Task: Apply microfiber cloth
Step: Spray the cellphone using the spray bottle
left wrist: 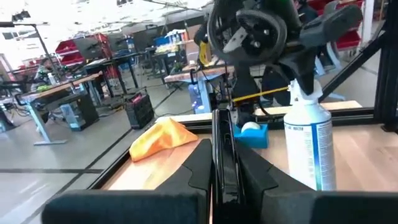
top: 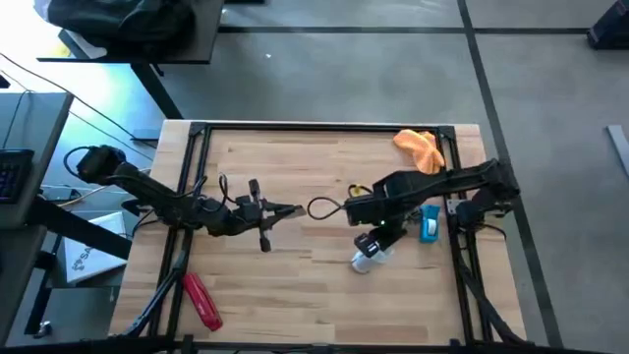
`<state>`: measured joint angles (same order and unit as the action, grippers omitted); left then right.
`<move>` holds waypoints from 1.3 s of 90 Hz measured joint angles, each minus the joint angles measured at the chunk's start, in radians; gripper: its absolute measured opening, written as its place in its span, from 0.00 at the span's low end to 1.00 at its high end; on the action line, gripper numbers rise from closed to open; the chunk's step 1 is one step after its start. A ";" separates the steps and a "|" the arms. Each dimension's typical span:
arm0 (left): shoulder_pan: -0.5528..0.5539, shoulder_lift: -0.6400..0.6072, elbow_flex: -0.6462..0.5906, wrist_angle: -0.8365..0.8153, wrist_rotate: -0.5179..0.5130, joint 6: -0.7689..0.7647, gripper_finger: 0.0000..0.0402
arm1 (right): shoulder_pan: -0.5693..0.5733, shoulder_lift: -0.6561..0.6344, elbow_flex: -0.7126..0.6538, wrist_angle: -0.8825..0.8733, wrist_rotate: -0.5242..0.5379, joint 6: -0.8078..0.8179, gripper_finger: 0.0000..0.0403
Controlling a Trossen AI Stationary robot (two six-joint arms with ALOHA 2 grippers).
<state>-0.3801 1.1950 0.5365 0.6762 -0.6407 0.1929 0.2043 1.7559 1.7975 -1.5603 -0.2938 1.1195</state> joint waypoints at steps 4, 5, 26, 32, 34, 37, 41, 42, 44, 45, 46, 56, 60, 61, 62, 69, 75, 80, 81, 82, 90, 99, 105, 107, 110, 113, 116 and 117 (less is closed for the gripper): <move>0.000 0.000 0.000 0.001 0.000 0.000 0.04 | 0.000 0.006 0.011 -0.002 0.024 -0.008 0.05; 0.000 0.000 0.000 0.001 0.000 0.000 0.04 | -0.001 0.007 0.013 -0.002 0.030 -0.010 0.05; -0.001 0.000 0.000 0.001 0.000 0.002 0.04 | -0.008 0.012 -0.007 -0.011 0.081 -0.013 0.13; 0.000 0.000 0.000 0.001 0.001 0.002 0.04 | -0.008 0.011 -0.009 -0.008 0.089 -0.017 0.13; 0.000 0.000 0.000 0.002 0.001 0.002 0.04 | -0.008 0.011 -0.009 -0.007 0.092 -0.020 0.13; 0.000 0.000 0.000 0.002 0.001 0.002 0.04 | -0.008 0.011 -0.009 -0.004 0.098 -0.026 0.13; 0.000 0.000 0.000 0.002 0.001 0.003 0.04 | -0.008 0.011 -0.009 0.000 0.107 -0.048 0.14; 0.000 0.000 0.000 0.002 0.001 0.004 0.04 | -0.008 0.011 -0.009 0.000 0.109 -0.051 0.14; 0.000 0.000 0.000 0.002 0.001 0.006 0.04 | -0.008 0.011 -0.009 0.001 0.112 -0.062 0.14; 0.000 0.000 0.000 0.002 0.001 0.008 0.04 | -0.008 0.011 -0.009 0.001 0.116 -0.065 0.14; 0.000 0.000 0.000 0.002 0.001 0.010 0.04 | -0.008 0.011 -0.009 0.001 0.119 -0.066 0.14; 0.000 0.000 0.000 0.002 0.001 0.011 0.04 | -0.010 0.011 -0.009 0.010 0.141 -0.085 0.16; -0.001 0.000 0.000 0.002 0.001 0.011 0.04 | -0.010 0.010 -0.009 0.014 0.151 -0.089 0.17; -0.001 0.000 0.000 0.002 0.001 0.011 0.04 | -0.010 0.010 -0.010 0.015 0.155 -0.089 0.18; -0.001 0.000 0.000 0.002 0.001 0.011 0.04 | -0.010 0.010 -0.010 0.015 0.157 -0.089 0.18; 0.000 0.000 0.000 0.002 0.001 0.011 0.04 | -0.010 0.010 -0.010 0.016 0.173 -0.092 0.23; -0.001 0.000 0.000 0.002 0.001 0.011 0.04 | -0.014 0.010 -0.010 0.016 0.173 -0.099 0.27; -0.001 0.000 0.000 0.002 0.001 0.011 0.04 | -0.017 0.010 -0.010 0.018 0.178 -0.098 0.31; -0.001 0.000 0.000 0.002 0.001 0.011 0.04 | -0.018 0.010 -0.010 0.018 0.179 -0.098 0.32; 0.000 0.000 0.000 0.002 0.001 0.011 0.04 | -0.019 0.010 -0.010 0.019 0.180 -0.098 0.32; -0.001 0.000 0.000 0.002 0.001 0.011 0.04 | -0.028 0.008 -0.006 0.026 0.199 -0.101 0.37; -0.001 0.000 0.000 0.002 0.001 0.013 0.04 | -0.029 0.003 0.049 0.027 0.275 -0.130 0.42; -0.001 0.000 0.000 0.002 0.001 0.013 0.04 | -0.029 -0.002 0.110 0.019 0.326 -0.158 0.44; -0.001 0.000 0.000 0.001 0.001 0.014 0.04 | -0.029 -0.004 0.133 0.012 0.342 -0.171 0.44; -0.001 0.000 0.000 0.002 0.001 0.016 0.04 | -0.029 -0.005 0.166 0.001 0.364 -0.195 0.45; -0.001 0.000 0.000 0.001 0.000 0.019 0.04 | -0.029 -0.007 0.193 -0.009 0.380 -0.228 0.45; -0.001 0.000 0.000 0.002 0.000 0.019 0.04 | -0.029 -0.007 0.214 -0.009 0.404 -0.262 0.45; -0.001 0.000 0.000 0.002 0.000 0.019 0.04 | -0.029 -0.008 0.220 -0.009 0.413 -0.273 0.45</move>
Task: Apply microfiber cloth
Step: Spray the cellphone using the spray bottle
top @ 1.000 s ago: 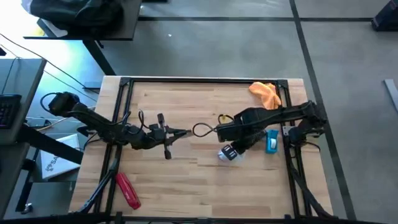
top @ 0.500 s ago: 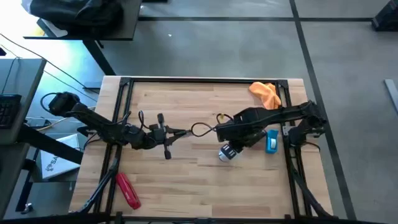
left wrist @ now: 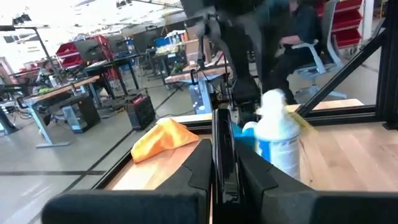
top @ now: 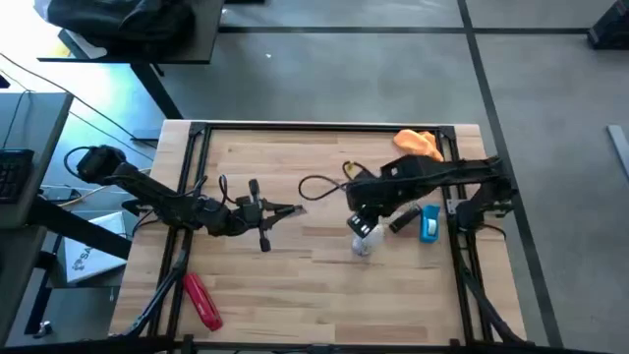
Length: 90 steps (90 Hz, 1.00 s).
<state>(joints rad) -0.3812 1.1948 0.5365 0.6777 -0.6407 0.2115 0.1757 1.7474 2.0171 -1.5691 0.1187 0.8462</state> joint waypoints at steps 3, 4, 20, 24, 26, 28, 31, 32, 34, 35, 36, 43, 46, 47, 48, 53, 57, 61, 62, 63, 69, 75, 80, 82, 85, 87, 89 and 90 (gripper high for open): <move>-0.002 0.000 0.000 0.000 0.000 0.000 0.04 | 0.001 -0.004 0.011 0.001 0.024 -0.039 0.45; -0.002 0.000 0.000 0.000 0.000 0.000 0.04 | 0.003 -0.005 0.014 0.001 0.033 -0.053 0.45; -0.023 -0.008 0.000 -0.002 -0.023 0.011 0.04 | 0.027 -0.008 -0.027 -0.001 0.117 -0.304 0.45; -0.029 -0.015 0.000 -0.001 -0.036 0.018 0.04 | 0.031 -0.007 -0.054 -0.001 0.136 -0.353 0.45; -0.035 -0.018 0.000 -0.002 -0.043 0.023 0.04 | 0.031 -0.007 -0.069 -0.002 0.144 -0.370 0.45; -0.040 -0.022 0.000 -0.004 -0.050 0.027 0.04 | 0.032 -0.007 -0.083 -0.003 0.150 -0.386 0.45; -0.047 -0.026 0.000 -0.006 -0.059 0.028 0.04 | 0.031 -0.007 -0.104 -0.002 0.161 -0.413 0.45; -0.049 -0.028 0.000 -0.007 -0.063 0.030 0.04 | 0.030 -0.007 -0.111 -0.002 0.163 -0.422 0.45; -0.054 -0.030 0.000 -0.007 -0.068 0.034 0.04 | 0.030 -0.007 -0.124 -0.003 0.163 -0.440 0.45; -0.056 -0.031 0.000 -0.007 -0.071 0.035 0.04 | 0.030 -0.007 -0.130 -0.004 0.163 -0.447 0.45; -0.058 -0.032 0.000 -0.007 -0.074 0.036 0.04 | 0.029 -0.007 -0.137 -0.004 0.163 -0.456 0.45; -0.068 -0.038 0.000 -0.003 -0.076 0.037 0.04 | 0.029 -0.007 -0.173 -0.002 0.166 -0.506 0.45; -0.068 -0.038 0.000 0.001 -0.071 0.036 0.04 | 0.030 -0.007 -0.187 -0.003 0.163 -0.521 0.45; -0.068 -0.038 0.000 0.002 -0.070 0.036 0.04 | 0.030 -0.007 -0.191 -0.003 0.162 -0.530 0.45; -0.068 -0.038 0.000 0.002 -0.068 0.036 0.04 | 0.030 -0.007 -0.195 -0.003 0.161 -0.535 0.45; -0.068 -0.038 0.000 0.001 -0.068 0.035 0.04 | 0.031 -0.007 -0.216 -0.002 0.149 -0.553 0.45; -0.068 -0.038 0.000 0.001 -0.072 0.029 0.04 | 0.031 -0.007 -0.230 -0.002 0.134 -0.563 0.45; -0.068 -0.038 0.000 0.001 -0.076 0.019 0.04 | 0.030 -0.007 -0.237 -0.002 0.127 -0.573 0.45; -0.068 -0.038 0.000 0.001 -0.076 0.016 0.04 | 0.030 -0.007 -0.239 -0.002 0.123 -0.576 0.45; -0.068 -0.038 0.000 0.001 -0.076 0.014 0.04 | 0.030 -0.007 -0.241 -0.002 0.118 -0.576 0.45; -0.067 -0.038 0.000 0.002 -0.076 0.010 0.04 | 0.030 -0.007 -0.253 -0.003 0.102 -0.577 0.45; -0.067 -0.038 0.000 0.008 -0.076 0.009 0.04 | 0.030 -0.007 -0.264 -0.001 0.074 -0.561 0.45; -0.067 -0.038 0.000 0.008 -0.077 0.009 0.04 | 0.030 -0.007 -0.266 -0.003 0.048 -0.538 0.45; -0.067 -0.038 0.000 0.008 -0.076 0.009 0.04 | 0.030 -0.007 -0.266 -0.002 0.038 -0.531 0.45; -0.067 -0.038 0.000 0.008 -0.076 0.007 0.04 | 0.030 -0.007 -0.266 -0.002 0.024 -0.520 0.45; -0.067 -0.038 0.000 0.009 -0.076 0.006 0.04 | 0.030 -0.007 -0.266 -0.003 0.016 -0.510 0.45; -0.067 -0.038 0.000 0.009 -0.076 0.006 0.04 | 0.031 -0.007 -0.266 -0.002 0.010 -0.504 0.45; -0.067 -0.038 0.000 0.009 -0.076 0.005 0.04 | 0.031 -0.007 -0.266 -0.002 0.008 -0.501 0.45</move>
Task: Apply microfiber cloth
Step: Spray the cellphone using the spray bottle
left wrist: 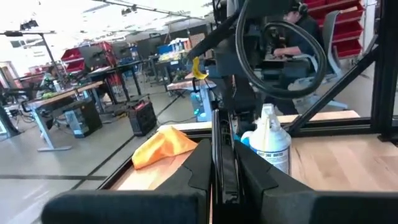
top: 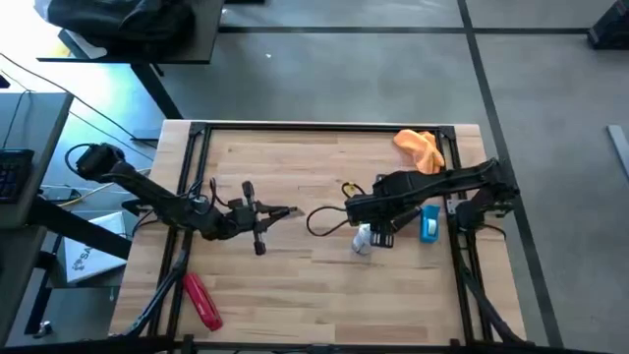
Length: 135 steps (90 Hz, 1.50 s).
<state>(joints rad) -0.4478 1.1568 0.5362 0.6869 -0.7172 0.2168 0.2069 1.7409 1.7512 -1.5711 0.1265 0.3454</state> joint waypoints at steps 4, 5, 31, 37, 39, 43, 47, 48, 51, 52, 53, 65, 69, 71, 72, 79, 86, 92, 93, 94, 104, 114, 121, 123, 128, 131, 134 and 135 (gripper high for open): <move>0.000 0.000 0.000 0.000 0.000 -0.001 0.04 | 0.002 0.000 0.000 0.000 -0.012 0.012 0.45; 0.000 0.000 0.000 0.000 0.000 -0.002 0.04 | 0.003 0.000 0.000 0.000 -0.015 0.013 0.45; 0.000 0.000 0.000 0.000 0.004 -0.004 0.04 | 0.003 -0.030 0.001 0.000 -0.015 -0.003 0.45; 0.000 0.000 0.000 0.000 0.006 -0.005 0.04 | 0.003 -0.051 0.001 0.000 -0.005 0.003 0.45; 0.000 0.000 0.000 0.000 0.006 -0.005 0.04 | 0.005 -0.059 0.001 0.000 -0.003 0.010 0.45; 0.000 0.000 0.000 0.000 0.006 -0.005 0.04 | 0.010 -0.071 0.001 0.000 0.001 0.017 0.45; 0.000 0.000 0.000 0.000 0.006 -0.005 0.04 | 0.017 -0.086 0.001 0.000 0.001 0.017 0.45; 0.000 0.000 0.000 0.000 0.006 -0.005 0.04 | 0.019 -0.089 0.001 0.000 0.001 0.016 0.45; 0.000 0.000 0.000 0.000 0.006 -0.005 0.04 | 0.026 -0.102 0.001 0.000 0.002 0.014 0.45; 0.000 0.000 0.000 -0.001 0.006 -0.005 0.04 | 0.028 -0.106 0.001 0.000 0.003 0.013 0.45; 0.000 0.000 0.000 -0.001 0.006 -0.005 0.04 | 0.030 -0.110 0.001 0.000 0.004 0.012 0.45; 0.000 0.000 0.000 -0.001 0.015 -0.009 0.04 | 0.060 -0.161 -0.020 0.005 0.025 -0.018 0.45; 0.000 0.000 0.000 -0.001 0.028 -0.015 0.04 | 0.070 -0.185 -0.058 0.003 0.031 -0.015 0.45; 0.000 0.000 0.000 0.000 0.033 -0.018 0.04 | 0.075 -0.199 -0.083 0.002 0.031 -0.009 0.45; 0.000 0.000 0.000 0.000 0.035 -0.019 0.04 | 0.077 -0.207 -0.097 0.002 0.031 -0.007 0.45; 0.000 0.001 0.000 -0.001 0.039 -0.023 0.04 | 0.094 -0.264 -0.216 0.000 0.025 0.037 0.45; 0.000 0.001 0.000 -0.001 0.040 -0.023 0.04 | 0.110 -0.322 -0.340 0.027 0.021 0.143 0.45; 0.000 0.001 0.000 -0.001 0.040 -0.020 0.04 | 0.122 -0.378 -0.427 0.117 0.017 0.203 0.45; 0.000 0.001 0.000 -0.001 0.039 -0.018 0.04 | 0.125 -0.388 -0.440 0.134 0.013 0.205 0.45; 0.000 0.001 0.000 -0.001 0.039 -0.015 0.04 | 0.128 -0.397 -0.454 0.150 0.009 0.207 0.45; 0.007 0.001 0.000 -0.001 0.040 -0.014 0.04 | 0.162 -0.462 -0.572 0.259 0.014 0.207 0.45; 0.011 0.001 0.000 -0.003 0.041 -0.022 0.04 | 0.194 -0.480 -0.678 0.314 0.043 0.215 0.45; 0.011 0.001 0.000 -0.012 0.040 -0.027 0.04 | 0.217 -0.479 -0.744 0.424 0.052 0.225 0.45; 0.011 0.001 0.000 -0.013 0.040 -0.030 0.04 | 0.223 -0.479 -0.762 0.464 0.056 0.230 0.45; 0.011 0.001 0.000 -0.015 0.037 -0.030 0.04 | 0.234 -0.479 -0.801 0.571 0.065 0.231 0.45; 0.011 0.001 0.000 -0.015 0.033 -0.029 0.04 | 0.243 -0.479 -0.821 0.631 0.081 0.229 0.45; 0.011 0.001 0.000 -0.017 0.029 -0.028 0.04 | 0.251 -0.479 -0.839 0.678 0.096 0.224 0.45; 0.011 0.001 0.000 -0.018 0.027 -0.027 0.04 | 0.254 -0.479 -0.844 0.692 0.103 0.224 0.45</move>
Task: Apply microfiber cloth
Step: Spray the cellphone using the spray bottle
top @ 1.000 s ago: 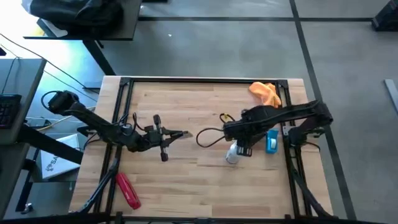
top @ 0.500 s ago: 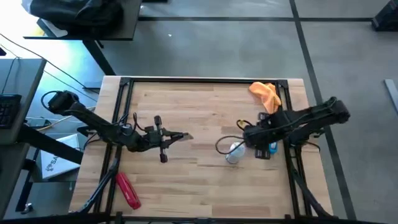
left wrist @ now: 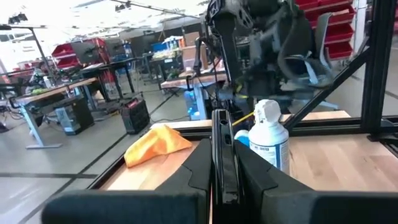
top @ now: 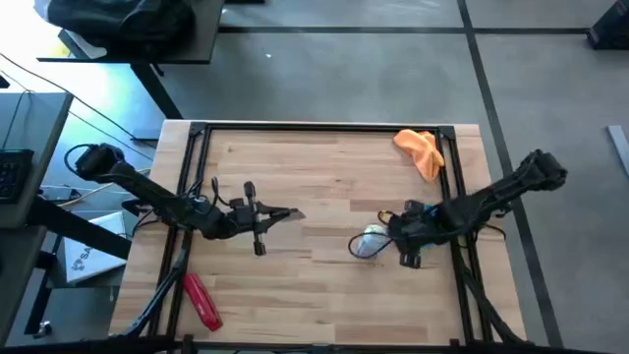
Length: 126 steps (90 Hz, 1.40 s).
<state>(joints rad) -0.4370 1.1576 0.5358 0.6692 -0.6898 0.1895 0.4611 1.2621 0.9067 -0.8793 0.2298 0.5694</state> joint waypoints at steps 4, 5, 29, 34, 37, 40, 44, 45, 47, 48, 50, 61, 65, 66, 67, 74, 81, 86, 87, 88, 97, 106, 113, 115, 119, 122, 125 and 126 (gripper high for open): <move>0.000 0.000 0.000 -0.002 -0.003 0.002 0.04 | 0.011 0.000 -0.021 0.051 0.025 -0.006 0.45; 0.000 0.000 0.000 -0.002 -0.004 0.002 0.04 | 0.012 0.000 -0.025 0.063 0.030 -0.009 0.45; 0.013 0.002 0.000 -0.007 -0.006 -0.010 0.04 | 0.020 0.001 -0.097 0.283 0.093 -0.028 0.45; 0.014 0.004 0.000 -0.014 -0.003 -0.013 0.04 | 0.020 0.001 -0.104 0.336 0.109 -0.035 0.45; 0.014 0.007 0.000 -0.015 -0.003 -0.014 0.04 | 0.020 0.001 -0.104 0.357 0.120 -0.038 0.45; 0.014 0.008 0.000 -0.015 -0.003 -0.014 0.04 | 0.020 0.001 -0.104 0.374 0.133 -0.045 0.45; 0.014 0.009 0.000 -0.015 -0.002 -0.013 0.04 | 0.020 0.001 -0.104 0.398 0.146 -0.052 0.45; 0.014 0.009 0.000 -0.014 -0.002 -0.013 0.04 | 0.020 0.001 -0.104 0.403 0.149 -0.052 0.45; 0.014 0.009 0.000 -0.014 -0.002 -0.013 0.04 | 0.020 0.001 -0.104 0.414 0.156 -0.053 0.45; 0.014 0.009 0.000 -0.014 -0.002 -0.013 0.04 | 0.020 0.001 -0.104 0.419 0.159 -0.054 0.45; 0.014 0.009 0.000 -0.013 -0.001 -0.013 0.04 | 0.020 0.001 -0.104 0.426 0.162 -0.055 0.45; 0.014 0.009 0.000 -0.013 -0.001 -0.013 0.04 | 0.020 0.020 -0.104 0.445 0.164 -0.062 0.45; 0.014 0.009 0.000 -0.013 -0.001 -0.013 0.04 | 0.020 0.035 -0.104 0.447 0.164 -0.062 0.45; 0.014 0.009 0.000 -0.013 -0.001 -0.013 0.04 | 0.020 0.040 -0.104 0.450 0.163 -0.062 0.45; 0.014 0.009 0.000 -0.013 -0.001 -0.014 0.04 | 0.020 0.044 -0.104 0.454 0.163 -0.062 0.45; 0.014 0.009 0.000 -0.012 -0.001 -0.014 0.04 | 0.020 0.081 -0.104 0.496 0.146 -0.072 0.45; 0.014 0.009 0.000 -0.010 -0.001 -0.015 0.04 | 0.019 0.109 -0.105 0.555 0.125 -0.076 0.45; 0.014 0.009 0.000 -0.011 -0.001 -0.020 0.04 | 0.020 0.121 -0.105 0.599 0.106 -0.072 0.45; 0.014 0.009 0.000 -0.011 -0.001 -0.021 0.04 | 0.020 0.123 -0.105 0.606 0.103 -0.073 0.45; 0.014 0.009 0.000 -0.011 -0.001 -0.021 0.04 | 0.020 0.124 -0.105 0.614 0.101 -0.072 0.45; 0.014 0.009 0.000 -0.010 -0.002 -0.021 0.04 | 0.020 0.126 -0.105 0.660 0.092 -0.071 0.45; 0.014 0.009 0.000 -0.010 -0.002 -0.022 0.04 | 0.020 0.126 -0.104 0.696 0.087 -0.069 0.45; 0.014 0.009 0.000 -0.009 -0.002 -0.022 0.04 | 0.019 0.126 -0.080 0.682 0.053 -0.052 0.45; 0.014 0.009 0.000 -0.009 -0.002 -0.022 0.04 | 0.018 0.126 -0.069 0.673 0.038 -0.050 0.45; 0.014 0.009 0.000 -0.009 -0.002 -0.022 0.04 | 0.016 0.121 -0.041 0.634 0.012 -0.044 0.45; 0.014 0.009 0.000 -0.009 -0.002 -0.024 0.04 | 0.016 0.118 -0.016 0.588 0.000 -0.043 0.45; 0.014 0.009 0.000 -0.009 -0.002 -0.026 0.04 | 0.016 0.117 0.016 0.534 -0.003 -0.046 0.45; 0.014 0.009 0.000 -0.009 -0.002 -0.027 0.04 | 0.016 0.117 0.027 0.515 -0.003 -0.048 0.45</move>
<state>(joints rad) -0.4229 1.1667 0.5358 0.6598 -0.6918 0.1623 0.4769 1.3792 0.9340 -0.3648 0.2271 0.5214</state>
